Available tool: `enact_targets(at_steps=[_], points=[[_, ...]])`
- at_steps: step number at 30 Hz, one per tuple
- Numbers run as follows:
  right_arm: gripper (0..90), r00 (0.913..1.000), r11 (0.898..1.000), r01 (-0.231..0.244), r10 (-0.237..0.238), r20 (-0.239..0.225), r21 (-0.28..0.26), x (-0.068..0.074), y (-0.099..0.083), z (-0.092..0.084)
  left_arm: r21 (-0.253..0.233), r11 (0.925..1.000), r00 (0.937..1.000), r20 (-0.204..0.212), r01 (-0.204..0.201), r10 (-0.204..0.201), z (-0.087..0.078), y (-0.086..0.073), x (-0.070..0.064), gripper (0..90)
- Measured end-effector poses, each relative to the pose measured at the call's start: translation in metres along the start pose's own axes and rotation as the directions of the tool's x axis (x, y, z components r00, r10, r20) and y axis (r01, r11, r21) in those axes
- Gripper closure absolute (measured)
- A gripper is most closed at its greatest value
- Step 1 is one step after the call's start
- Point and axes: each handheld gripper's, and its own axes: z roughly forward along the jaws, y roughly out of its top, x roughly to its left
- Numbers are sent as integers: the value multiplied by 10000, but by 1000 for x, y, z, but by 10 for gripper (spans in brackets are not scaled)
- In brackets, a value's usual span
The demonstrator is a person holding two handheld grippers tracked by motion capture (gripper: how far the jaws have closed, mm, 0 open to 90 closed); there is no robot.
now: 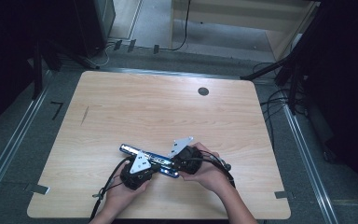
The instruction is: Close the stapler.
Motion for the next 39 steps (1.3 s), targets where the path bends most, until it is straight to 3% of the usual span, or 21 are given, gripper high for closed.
enact_targets(at_steps=[13, 17, 39], points=[[799, 9999, 9999, -134, 134, 92, 22, -2, 4, -4, -28, 10000, 10000, 9, 25, -24, 0, 0, 0, 900], [799, 10000, 9998, 66, -66, 18, 170, 0, 5, -3, -20, 10000, 10000, -4, 12, -12, 0, 0, 0, 900], [799, 9998, 9969, 186, -188, 22, 759, 1, 12, -1, 5, 10000, 10000, -22, -9, 9, 0, 0, 0, 900]])
